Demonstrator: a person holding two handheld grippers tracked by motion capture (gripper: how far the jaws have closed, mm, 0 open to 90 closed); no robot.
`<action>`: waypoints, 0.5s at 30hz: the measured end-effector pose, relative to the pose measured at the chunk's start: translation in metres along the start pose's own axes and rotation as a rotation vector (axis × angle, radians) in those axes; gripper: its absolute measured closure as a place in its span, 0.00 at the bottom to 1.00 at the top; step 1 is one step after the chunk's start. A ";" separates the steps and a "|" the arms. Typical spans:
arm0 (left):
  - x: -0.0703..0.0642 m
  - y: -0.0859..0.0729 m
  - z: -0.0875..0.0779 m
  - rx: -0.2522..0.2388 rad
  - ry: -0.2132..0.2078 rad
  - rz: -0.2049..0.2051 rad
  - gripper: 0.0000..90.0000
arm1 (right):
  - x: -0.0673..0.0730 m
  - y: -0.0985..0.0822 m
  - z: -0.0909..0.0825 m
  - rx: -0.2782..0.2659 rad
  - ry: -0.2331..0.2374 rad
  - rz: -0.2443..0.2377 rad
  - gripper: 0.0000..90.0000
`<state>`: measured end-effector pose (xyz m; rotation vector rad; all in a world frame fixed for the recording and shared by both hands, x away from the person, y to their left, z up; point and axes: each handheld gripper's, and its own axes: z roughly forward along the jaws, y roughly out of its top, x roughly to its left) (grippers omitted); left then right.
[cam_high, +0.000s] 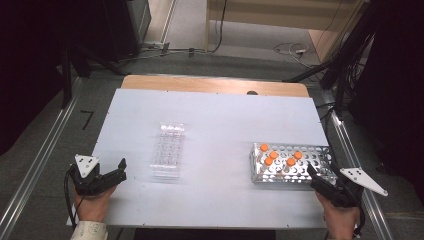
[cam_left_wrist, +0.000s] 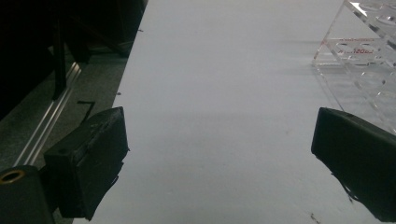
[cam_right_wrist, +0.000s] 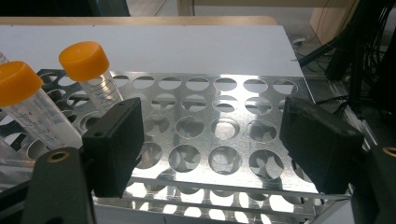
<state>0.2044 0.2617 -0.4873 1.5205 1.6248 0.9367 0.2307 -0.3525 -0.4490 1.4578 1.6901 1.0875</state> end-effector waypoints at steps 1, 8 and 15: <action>0.000 0.000 0.000 0.001 -0.001 0.000 0.05 | 0.000 0.000 0.001 -0.002 0.002 -0.006 0.23; -0.001 0.000 0.001 0.005 -0.003 0.004 0.05 | 0.007 0.000 0.003 0.002 0.027 -0.022 0.24; -0.001 0.000 0.001 0.006 -0.004 -0.003 0.05 | 0.016 0.001 0.009 0.011 0.067 -0.038 0.26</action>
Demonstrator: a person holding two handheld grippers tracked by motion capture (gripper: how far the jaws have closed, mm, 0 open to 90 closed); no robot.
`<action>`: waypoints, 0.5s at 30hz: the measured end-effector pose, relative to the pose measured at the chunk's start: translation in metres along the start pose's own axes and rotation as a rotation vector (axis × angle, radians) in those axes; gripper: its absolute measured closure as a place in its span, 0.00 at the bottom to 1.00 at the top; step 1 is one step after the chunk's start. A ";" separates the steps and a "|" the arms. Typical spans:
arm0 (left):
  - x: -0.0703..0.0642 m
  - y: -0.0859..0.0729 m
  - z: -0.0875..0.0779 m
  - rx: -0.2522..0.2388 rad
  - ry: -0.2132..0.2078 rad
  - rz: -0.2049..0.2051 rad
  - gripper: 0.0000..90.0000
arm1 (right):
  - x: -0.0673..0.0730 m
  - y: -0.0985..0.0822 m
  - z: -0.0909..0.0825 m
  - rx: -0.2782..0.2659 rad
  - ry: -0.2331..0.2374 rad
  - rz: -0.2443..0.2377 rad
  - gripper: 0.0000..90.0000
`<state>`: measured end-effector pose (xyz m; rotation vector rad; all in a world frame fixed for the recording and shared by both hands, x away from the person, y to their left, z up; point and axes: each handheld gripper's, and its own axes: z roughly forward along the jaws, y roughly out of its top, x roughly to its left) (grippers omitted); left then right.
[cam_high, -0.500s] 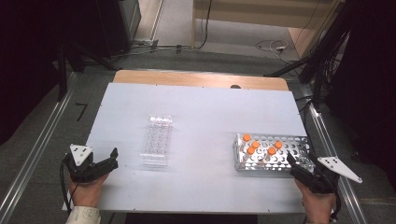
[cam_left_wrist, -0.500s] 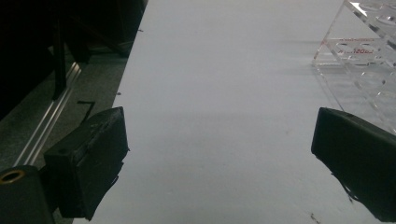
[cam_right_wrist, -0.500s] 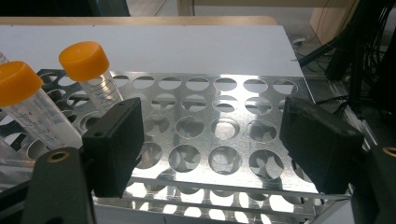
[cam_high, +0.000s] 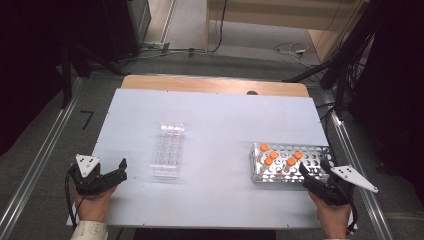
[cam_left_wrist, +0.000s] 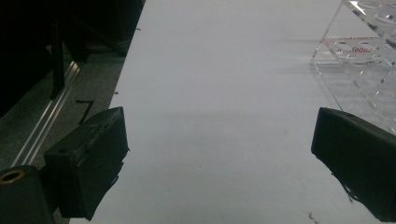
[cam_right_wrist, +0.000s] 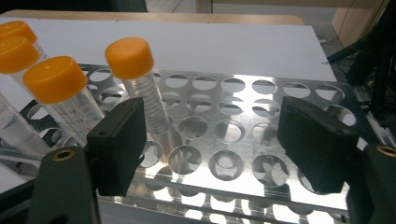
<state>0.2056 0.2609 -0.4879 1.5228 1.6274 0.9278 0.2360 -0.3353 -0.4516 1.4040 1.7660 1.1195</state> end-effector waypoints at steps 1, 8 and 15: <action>0.000 0.000 0.000 0.001 -0.001 0.000 0.05 | 0.001 0.000 0.001 0.003 0.005 -0.010 0.28; 0.001 0.000 0.000 0.004 0.000 -0.003 0.05 | 0.006 0.000 0.006 0.004 0.041 -0.035 0.40; 0.001 0.000 0.001 0.008 -0.002 -0.005 0.05 | 0.010 0.000 0.011 0.011 0.072 -0.076 0.50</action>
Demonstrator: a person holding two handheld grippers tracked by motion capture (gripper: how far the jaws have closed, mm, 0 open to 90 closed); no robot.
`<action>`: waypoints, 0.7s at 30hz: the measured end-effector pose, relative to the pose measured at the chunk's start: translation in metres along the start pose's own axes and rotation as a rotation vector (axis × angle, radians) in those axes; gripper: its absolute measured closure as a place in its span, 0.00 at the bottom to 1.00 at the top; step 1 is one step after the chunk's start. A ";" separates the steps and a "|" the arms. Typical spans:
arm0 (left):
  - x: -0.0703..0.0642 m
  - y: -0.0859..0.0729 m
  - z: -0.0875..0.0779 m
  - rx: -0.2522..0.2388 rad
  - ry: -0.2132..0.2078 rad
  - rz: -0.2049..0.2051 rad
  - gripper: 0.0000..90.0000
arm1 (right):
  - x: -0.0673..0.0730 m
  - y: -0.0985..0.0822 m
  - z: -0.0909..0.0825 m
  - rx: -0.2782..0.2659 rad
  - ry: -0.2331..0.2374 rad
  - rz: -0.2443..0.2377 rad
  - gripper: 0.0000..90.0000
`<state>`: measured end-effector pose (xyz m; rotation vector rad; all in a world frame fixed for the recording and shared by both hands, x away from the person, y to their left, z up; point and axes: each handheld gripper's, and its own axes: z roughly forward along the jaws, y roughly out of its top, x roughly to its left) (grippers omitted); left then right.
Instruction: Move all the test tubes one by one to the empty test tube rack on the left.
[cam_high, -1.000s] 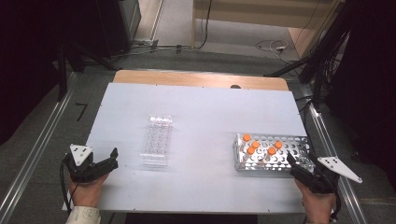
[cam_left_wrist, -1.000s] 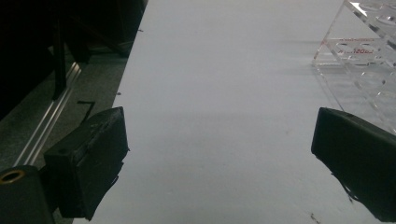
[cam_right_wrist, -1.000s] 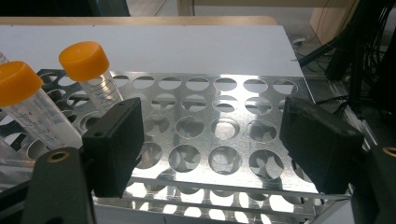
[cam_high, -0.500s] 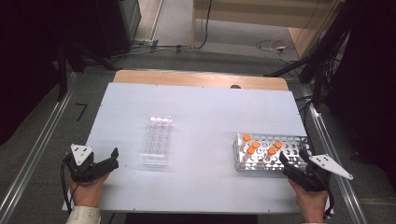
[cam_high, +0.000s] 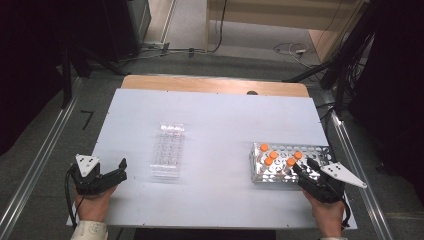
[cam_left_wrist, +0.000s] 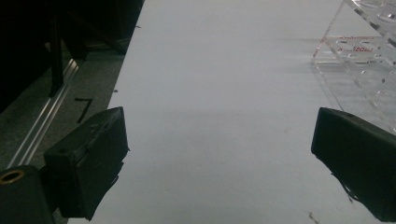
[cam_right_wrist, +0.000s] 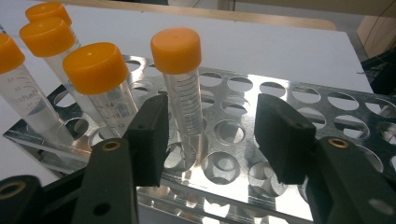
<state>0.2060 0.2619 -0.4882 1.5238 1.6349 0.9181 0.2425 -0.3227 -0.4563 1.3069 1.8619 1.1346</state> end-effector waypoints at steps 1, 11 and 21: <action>0.000 0.000 0.000 0.000 0.000 0.000 0.05 | 0.000 0.000 0.001 0.000 0.004 -0.003 0.53; 0.001 0.000 0.001 0.005 0.004 -0.009 0.05 | 0.002 0.001 0.012 -0.004 0.049 -0.023 0.67; 0.001 0.000 0.001 0.005 0.000 -0.008 0.05 | 0.001 0.000 0.016 0.001 0.070 -0.020 0.74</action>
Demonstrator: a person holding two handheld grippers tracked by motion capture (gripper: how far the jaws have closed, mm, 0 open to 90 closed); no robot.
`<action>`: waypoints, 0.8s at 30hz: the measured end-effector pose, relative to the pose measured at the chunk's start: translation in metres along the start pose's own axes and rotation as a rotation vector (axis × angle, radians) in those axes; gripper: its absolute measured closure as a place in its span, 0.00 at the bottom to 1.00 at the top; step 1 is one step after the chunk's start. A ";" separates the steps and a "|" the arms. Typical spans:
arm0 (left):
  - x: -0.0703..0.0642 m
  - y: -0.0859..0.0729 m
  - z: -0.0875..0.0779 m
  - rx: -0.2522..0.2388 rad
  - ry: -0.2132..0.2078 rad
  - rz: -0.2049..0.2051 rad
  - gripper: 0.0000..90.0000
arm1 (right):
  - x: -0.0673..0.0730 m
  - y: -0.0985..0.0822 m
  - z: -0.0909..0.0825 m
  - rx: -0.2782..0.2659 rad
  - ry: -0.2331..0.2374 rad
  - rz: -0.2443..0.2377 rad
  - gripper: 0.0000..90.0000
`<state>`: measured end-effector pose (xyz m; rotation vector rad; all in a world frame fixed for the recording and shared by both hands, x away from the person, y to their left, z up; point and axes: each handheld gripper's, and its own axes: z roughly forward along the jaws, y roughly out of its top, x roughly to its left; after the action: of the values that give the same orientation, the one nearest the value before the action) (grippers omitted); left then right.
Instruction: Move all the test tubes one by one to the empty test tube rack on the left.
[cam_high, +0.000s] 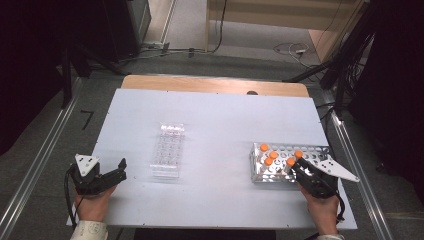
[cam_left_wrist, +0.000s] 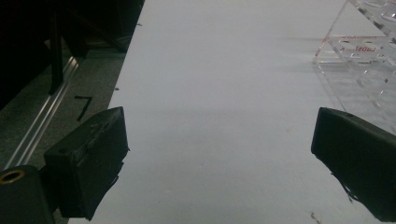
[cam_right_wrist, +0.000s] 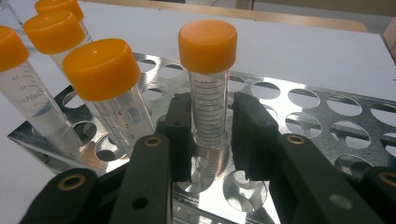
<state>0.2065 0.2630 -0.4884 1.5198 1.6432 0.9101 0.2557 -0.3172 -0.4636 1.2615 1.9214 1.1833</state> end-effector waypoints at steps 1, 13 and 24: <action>0.000 0.000 0.000 -0.001 0.001 -0.001 0.05 | 0.000 0.000 0.000 0.000 0.000 -0.001 0.75; 0.000 0.000 0.000 0.000 0.000 -0.002 0.05 | 0.001 0.002 -0.001 -0.005 -0.002 -0.013 0.79; 0.000 0.000 0.000 -0.001 -0.003 -0.001 0.05 | 0.003 0.012 -0.009 -0.042 -0.013 -0.014 0.80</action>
<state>0.2065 0.2627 -0.4882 1.5192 1.6411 0.9077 0.2521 -0.3156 -0.4487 1.2289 1.8835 1.2000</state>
